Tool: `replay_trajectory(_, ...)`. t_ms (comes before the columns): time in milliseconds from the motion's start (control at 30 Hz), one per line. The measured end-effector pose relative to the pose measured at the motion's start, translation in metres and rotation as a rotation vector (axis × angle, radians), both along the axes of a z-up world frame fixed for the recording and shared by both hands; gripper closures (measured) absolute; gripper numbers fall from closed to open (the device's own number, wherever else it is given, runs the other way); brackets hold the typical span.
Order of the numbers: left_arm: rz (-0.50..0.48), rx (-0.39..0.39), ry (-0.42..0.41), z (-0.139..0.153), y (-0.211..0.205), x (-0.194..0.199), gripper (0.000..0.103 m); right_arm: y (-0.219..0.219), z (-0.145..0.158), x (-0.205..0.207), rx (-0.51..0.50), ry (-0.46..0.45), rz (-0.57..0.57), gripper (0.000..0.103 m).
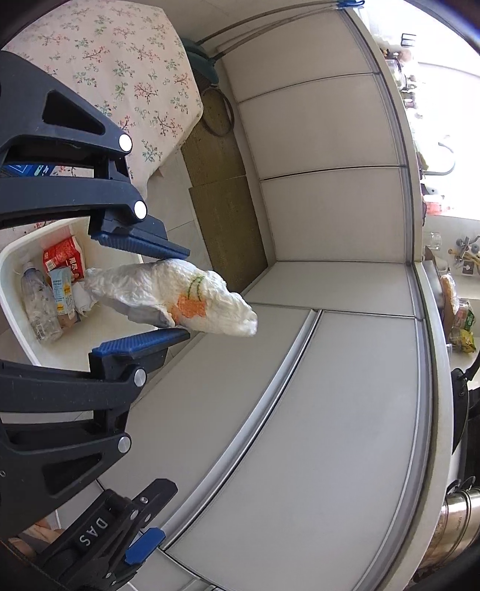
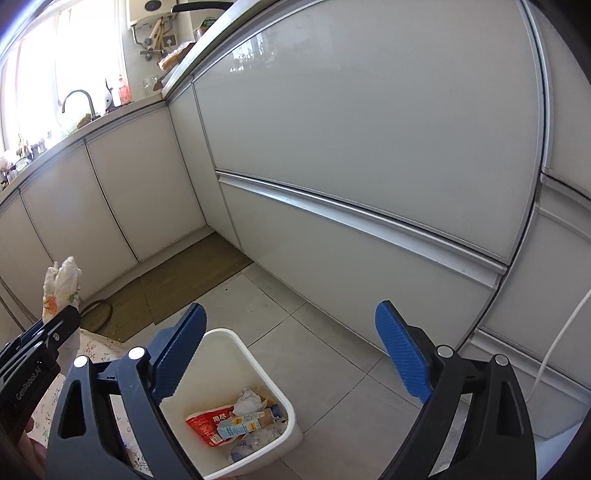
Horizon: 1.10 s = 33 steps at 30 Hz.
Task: Collect trash
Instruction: 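Open the left tool over the bin to drop the tissue bundle, then move both tools back over the table toward the orange peel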
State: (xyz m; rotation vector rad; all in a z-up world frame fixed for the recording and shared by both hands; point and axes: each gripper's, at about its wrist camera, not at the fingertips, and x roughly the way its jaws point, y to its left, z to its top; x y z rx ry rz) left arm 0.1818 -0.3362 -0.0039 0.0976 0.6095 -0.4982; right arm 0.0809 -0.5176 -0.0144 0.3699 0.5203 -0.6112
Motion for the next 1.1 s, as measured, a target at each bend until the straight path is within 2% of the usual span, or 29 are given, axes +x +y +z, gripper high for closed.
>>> replay_trajectory(200,0.015,0.01,0.067,-0.012,-0.006,0.012,0.041,-0.007,-0.003,-0.004,0.011,0.013,-0.015,0.013)
replay_trajectory(400,0.039,0.041,0.094,-0.021,0.007,0.011,0.038,0.004,-0.004,0.003,0.012,0.028,0.02,0.013)
replay_trajectory(533,0.08,0.065,0.085,-0.024,0.029,0.003,0.024,0.023,-0.005,0.01,0.018,0.036,0.069,0.012)
replay_trajectory(833,0.221,0.125,0.078,-0.028,0.108,-0.006,0.021,0.09,-0.009,0.031,0.007,0.07,0.223,0.011)
replay_trajectory(1100,0.323,0.14,0.121,-0.034,0.183,-0.007,0.02,0.164,-0.017,0.052,-0.016,0.122,0.379,0.011)
